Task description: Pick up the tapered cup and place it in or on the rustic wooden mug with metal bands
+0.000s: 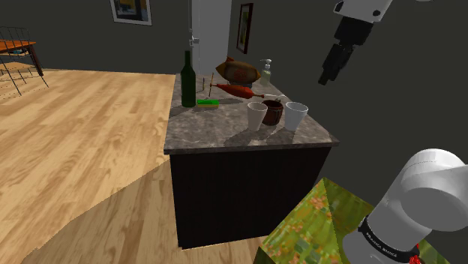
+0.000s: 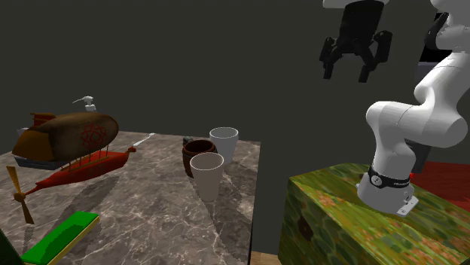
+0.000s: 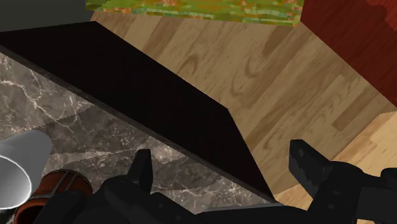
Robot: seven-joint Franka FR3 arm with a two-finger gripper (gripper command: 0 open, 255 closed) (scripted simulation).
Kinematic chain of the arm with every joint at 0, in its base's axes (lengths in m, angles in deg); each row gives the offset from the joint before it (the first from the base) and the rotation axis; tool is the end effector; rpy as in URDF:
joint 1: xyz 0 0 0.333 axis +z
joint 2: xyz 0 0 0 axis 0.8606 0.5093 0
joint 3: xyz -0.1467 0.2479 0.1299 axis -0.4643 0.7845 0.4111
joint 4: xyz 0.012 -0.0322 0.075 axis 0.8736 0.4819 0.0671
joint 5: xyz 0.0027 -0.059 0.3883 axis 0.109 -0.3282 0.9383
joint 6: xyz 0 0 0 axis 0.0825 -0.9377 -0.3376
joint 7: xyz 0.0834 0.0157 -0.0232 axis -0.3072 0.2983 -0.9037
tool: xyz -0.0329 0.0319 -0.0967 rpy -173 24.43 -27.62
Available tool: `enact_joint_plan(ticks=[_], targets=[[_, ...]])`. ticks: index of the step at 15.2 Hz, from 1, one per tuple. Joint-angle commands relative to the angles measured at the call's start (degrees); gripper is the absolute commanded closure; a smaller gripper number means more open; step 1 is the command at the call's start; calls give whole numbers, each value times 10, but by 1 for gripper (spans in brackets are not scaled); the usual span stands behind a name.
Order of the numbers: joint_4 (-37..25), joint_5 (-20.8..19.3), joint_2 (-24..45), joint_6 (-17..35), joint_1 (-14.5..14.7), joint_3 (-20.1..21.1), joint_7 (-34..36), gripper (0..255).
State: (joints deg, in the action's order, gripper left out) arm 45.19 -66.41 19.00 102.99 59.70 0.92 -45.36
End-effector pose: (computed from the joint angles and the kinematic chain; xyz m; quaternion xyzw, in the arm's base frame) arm 0.3003 -0.0232 0.6363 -0.9963 -0.0544 -0.0648 0.0139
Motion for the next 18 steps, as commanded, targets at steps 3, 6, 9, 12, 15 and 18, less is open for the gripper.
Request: enact_joint_plan(ticks=[3, 6, 9, 12, 15, 18], targets=[[0, -8, 35, 29, 1, -6, -12, 0], [-6, -18, 91, 71, 3, -14, -30, 0], [-19, -27, 150, 110, 4, -22, -47, 0], [-38, -34, 212, 145, 6, -29, -63, 0], [-64, -40, 275, 176, 7, -35, -78, 0], [-96, -44, 341, 203, 8, -41, -94, 0]])
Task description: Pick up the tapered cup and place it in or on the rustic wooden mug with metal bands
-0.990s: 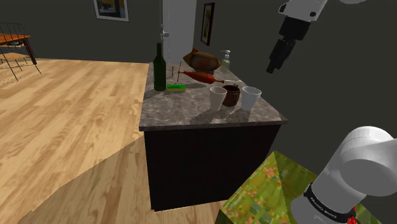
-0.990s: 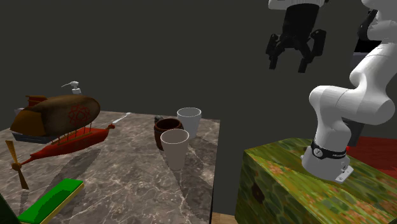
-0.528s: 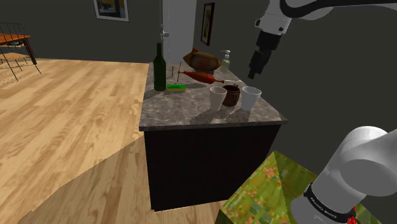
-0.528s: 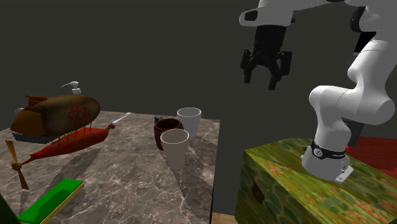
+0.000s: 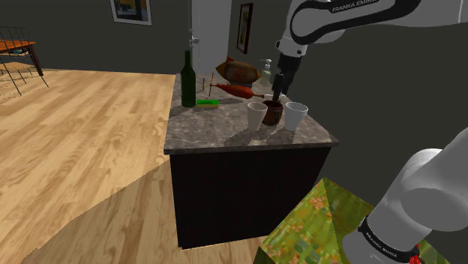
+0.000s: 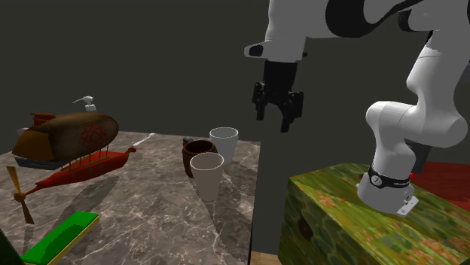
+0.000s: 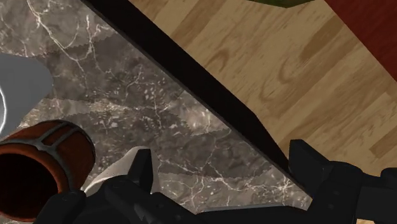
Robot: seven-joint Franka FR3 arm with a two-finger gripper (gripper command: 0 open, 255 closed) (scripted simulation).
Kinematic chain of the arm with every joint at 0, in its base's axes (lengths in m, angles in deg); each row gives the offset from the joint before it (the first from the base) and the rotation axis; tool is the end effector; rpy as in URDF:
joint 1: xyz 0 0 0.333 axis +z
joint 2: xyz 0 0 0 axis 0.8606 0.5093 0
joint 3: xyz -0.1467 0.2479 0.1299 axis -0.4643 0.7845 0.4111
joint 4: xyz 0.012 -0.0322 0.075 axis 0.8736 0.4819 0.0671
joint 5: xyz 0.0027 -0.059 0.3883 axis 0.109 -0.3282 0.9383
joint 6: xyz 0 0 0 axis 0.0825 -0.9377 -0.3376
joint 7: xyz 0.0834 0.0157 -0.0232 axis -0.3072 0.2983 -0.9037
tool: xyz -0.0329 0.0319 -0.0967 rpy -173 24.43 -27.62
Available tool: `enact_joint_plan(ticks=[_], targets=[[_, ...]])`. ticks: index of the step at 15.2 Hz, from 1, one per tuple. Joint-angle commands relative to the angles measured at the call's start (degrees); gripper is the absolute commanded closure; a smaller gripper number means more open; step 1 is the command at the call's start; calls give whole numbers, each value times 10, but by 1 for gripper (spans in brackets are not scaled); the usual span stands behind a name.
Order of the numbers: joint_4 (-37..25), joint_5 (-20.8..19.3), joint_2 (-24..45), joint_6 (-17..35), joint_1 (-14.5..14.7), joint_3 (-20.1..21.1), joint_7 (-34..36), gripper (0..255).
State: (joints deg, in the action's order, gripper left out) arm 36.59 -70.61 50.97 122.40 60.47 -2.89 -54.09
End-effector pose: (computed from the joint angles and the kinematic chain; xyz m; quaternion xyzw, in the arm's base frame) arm 0.4813 -0.0600 0.5209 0.9933 0.1102 0.0239 0.0253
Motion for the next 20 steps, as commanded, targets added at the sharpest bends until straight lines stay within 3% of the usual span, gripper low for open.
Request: enact_joint_plan(ticks=[1, 14, 20], targets=[[-22, -3, 43, 16, 0, -4, -11, 0], [-238, -8, 329, 60, -10, -11, -68, 0], [-215, -8, 345, 100, -13, -11, -69, 0]])
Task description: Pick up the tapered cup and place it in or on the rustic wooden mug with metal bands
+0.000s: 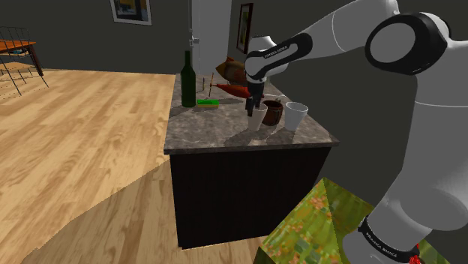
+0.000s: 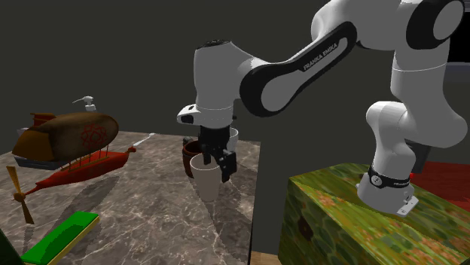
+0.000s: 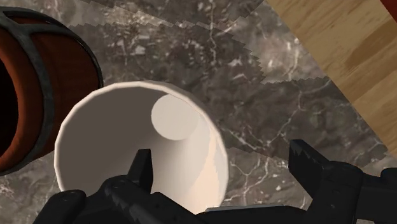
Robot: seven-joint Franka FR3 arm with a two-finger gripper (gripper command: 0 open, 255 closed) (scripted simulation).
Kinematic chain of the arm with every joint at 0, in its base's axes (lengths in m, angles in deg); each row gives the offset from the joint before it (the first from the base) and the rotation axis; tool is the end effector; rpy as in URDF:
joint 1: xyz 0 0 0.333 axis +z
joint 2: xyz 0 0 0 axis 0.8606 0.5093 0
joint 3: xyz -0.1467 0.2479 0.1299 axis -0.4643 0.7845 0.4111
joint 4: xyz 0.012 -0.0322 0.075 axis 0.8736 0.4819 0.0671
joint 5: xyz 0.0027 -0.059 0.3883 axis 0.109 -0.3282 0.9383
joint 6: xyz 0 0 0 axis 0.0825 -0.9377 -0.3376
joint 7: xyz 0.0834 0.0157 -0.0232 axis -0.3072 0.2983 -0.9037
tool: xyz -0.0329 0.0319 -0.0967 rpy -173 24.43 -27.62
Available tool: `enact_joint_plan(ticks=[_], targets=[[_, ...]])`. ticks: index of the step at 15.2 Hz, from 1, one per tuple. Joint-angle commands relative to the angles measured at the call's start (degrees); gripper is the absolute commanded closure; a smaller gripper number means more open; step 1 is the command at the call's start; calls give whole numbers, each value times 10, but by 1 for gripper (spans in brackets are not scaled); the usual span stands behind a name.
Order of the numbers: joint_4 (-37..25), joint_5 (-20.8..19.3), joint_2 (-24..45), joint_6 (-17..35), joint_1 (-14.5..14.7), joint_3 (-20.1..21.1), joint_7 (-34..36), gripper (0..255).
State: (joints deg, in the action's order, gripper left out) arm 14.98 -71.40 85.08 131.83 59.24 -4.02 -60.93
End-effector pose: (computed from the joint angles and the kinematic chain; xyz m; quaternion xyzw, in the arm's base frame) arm 0.6386 -0.0910 0.3798 0.9850 0.1610 -0.0138 0.0611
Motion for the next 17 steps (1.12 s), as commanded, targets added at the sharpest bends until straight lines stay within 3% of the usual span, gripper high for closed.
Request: enact_joint_plan(ticks=[1, 9, 10, 17], targets=[[5, 1, 7, 12, -1, 0, -1, 0], [6, 1, 9, 16, -2, 0, -1, 0], [6, 1, 9, 16, -2, 0, -1, 255], [5, 1, 10, 15, -1, 0, 0, 255]])
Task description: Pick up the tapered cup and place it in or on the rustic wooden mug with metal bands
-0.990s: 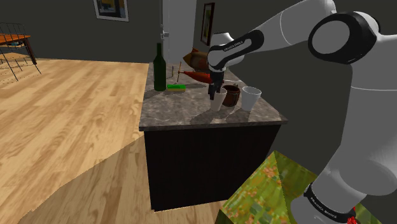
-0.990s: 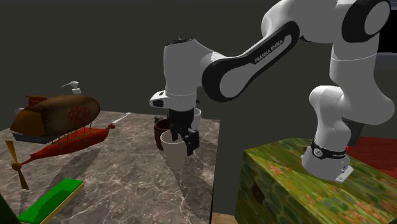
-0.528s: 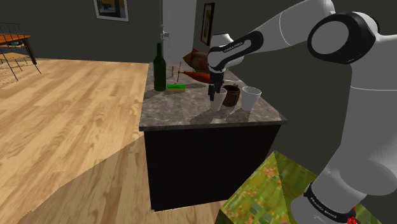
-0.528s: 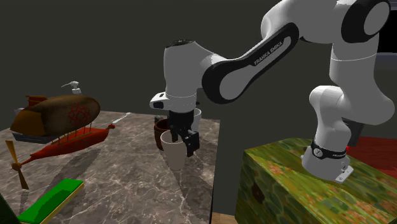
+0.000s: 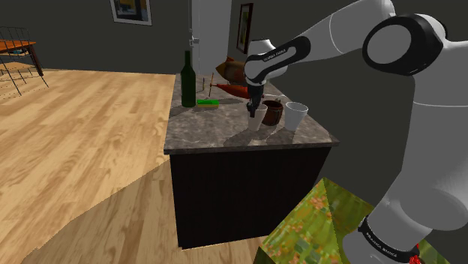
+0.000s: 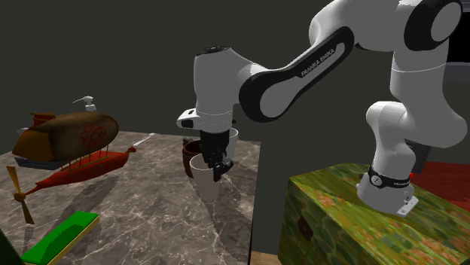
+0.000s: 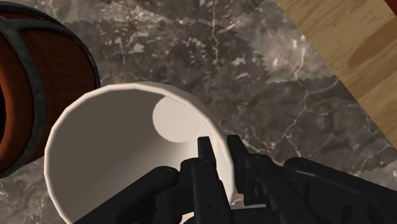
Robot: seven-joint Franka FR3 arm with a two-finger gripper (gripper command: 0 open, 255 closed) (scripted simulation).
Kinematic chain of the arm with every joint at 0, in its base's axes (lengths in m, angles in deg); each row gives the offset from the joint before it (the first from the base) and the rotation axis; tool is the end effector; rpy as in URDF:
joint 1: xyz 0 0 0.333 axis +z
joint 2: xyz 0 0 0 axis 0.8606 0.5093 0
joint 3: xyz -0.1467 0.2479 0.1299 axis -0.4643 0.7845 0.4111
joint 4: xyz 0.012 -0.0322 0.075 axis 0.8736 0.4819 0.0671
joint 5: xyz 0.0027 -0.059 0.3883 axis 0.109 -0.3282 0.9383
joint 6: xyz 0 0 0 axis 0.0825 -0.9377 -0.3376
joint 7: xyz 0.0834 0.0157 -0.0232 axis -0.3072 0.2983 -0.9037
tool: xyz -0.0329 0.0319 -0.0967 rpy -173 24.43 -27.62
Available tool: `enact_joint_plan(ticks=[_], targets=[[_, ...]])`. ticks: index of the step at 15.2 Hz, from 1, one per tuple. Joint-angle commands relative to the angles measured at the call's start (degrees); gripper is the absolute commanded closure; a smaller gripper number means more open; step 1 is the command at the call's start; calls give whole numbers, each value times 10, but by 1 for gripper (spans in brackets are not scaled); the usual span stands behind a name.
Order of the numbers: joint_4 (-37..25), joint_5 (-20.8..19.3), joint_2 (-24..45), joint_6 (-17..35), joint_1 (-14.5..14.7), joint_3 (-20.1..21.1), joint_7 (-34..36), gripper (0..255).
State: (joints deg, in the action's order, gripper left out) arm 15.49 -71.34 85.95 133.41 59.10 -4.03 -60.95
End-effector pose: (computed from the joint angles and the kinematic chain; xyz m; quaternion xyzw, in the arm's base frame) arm 0.6399 -0.0925 0.3684 0.9850 0.1610 -0.0122 0.0616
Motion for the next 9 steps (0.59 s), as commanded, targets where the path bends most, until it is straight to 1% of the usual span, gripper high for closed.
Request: enact_joint_plan(ticks=[1, 2, 9], targets=[[1, 0, 1, 0, 0, 0, 0, 255], [1, 0, 0, 0, 0, 0, 0, 255], [-26, 0, -19, -46, 1, -1, -4, 255]])
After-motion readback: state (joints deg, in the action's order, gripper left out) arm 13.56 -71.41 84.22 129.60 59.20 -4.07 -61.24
